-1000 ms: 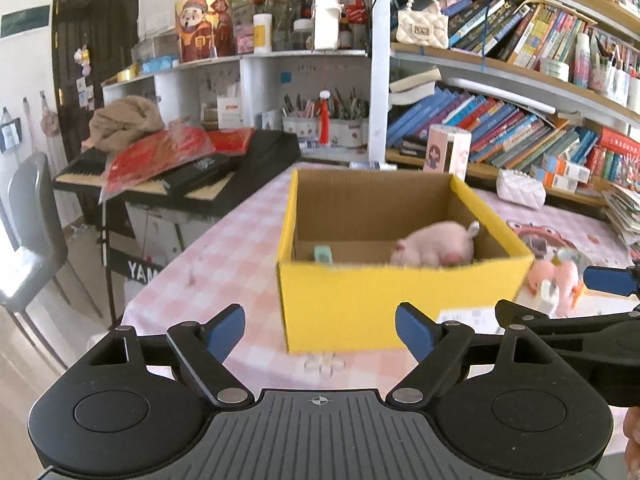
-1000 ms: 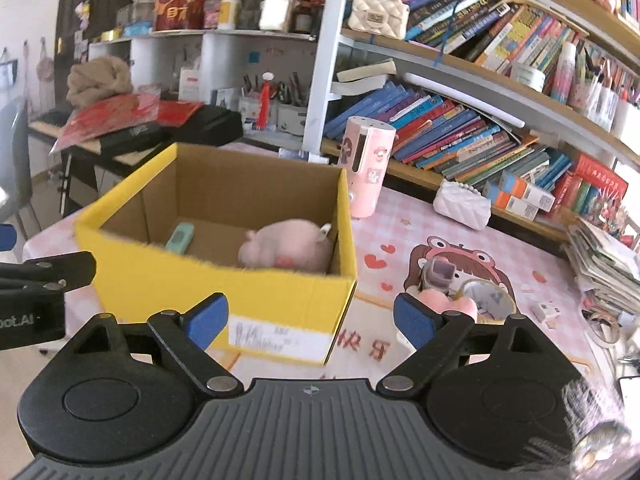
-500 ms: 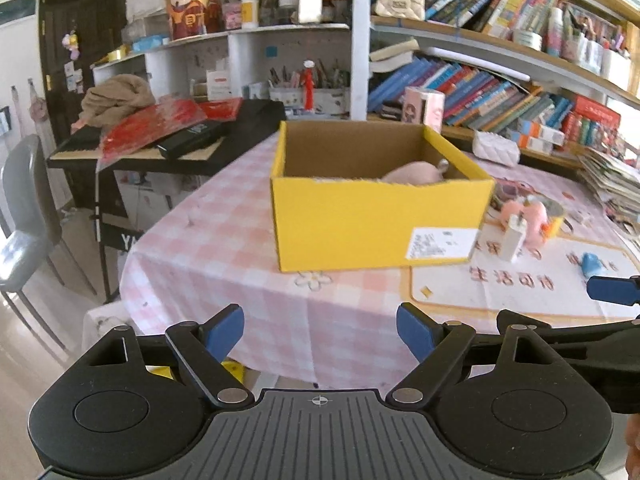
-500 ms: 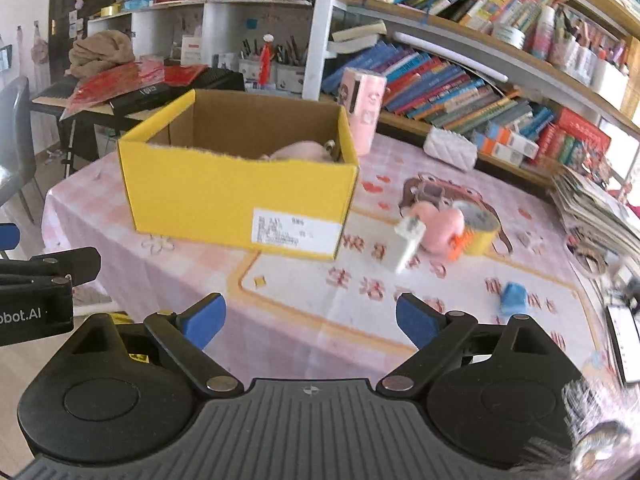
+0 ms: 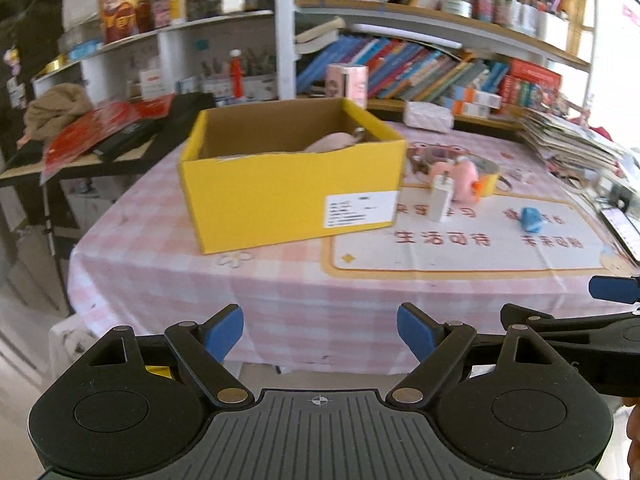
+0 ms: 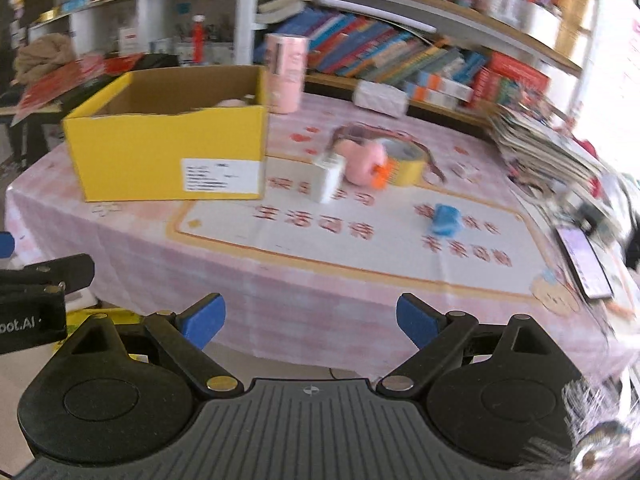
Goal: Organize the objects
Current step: 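Raise both grippers out of the box and back over the table, then grasp the blue plastic bag with the right gripper while the left gripper approaches the white charger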
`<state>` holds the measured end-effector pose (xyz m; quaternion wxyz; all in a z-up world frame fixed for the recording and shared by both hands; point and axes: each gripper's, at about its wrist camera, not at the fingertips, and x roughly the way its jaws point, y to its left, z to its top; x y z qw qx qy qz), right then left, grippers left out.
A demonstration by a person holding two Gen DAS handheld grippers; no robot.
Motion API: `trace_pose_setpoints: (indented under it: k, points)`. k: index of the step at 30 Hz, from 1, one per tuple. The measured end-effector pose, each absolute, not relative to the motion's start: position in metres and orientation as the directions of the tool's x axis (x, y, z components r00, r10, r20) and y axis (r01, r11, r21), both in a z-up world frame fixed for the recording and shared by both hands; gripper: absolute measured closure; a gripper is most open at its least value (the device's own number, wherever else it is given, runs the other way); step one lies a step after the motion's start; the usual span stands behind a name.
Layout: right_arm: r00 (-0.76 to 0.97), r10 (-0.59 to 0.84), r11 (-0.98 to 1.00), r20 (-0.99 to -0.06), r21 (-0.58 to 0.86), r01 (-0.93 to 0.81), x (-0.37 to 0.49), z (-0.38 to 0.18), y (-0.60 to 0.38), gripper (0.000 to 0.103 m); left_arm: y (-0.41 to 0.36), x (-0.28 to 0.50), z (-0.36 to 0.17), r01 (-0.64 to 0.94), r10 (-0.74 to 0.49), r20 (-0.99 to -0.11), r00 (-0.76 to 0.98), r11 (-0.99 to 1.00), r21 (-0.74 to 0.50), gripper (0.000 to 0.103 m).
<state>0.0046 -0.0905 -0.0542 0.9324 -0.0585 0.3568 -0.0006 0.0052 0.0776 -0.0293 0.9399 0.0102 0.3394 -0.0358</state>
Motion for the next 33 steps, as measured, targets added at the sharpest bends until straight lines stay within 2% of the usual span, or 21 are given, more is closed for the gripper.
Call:
trace_pose_setpoints:
  k: [19,33]
  points:
    - [0.717,-0.162,0.987,-0.678,-0.110,0.119,0.015,-0.056,-0.158,0.007,0.011,0.038,-0.030,0.221,-0.166,-0.646,0.745,0.975,0.004,0.016]
    - [0.725,-0.136,0.991,-0.675,-0.085,0.107,0.071,-0.050,-0.195,0.007,-0.020,0.083,-0.024,0.193,-0.142,-0.635,0.759,0.981,0.012,0.016]
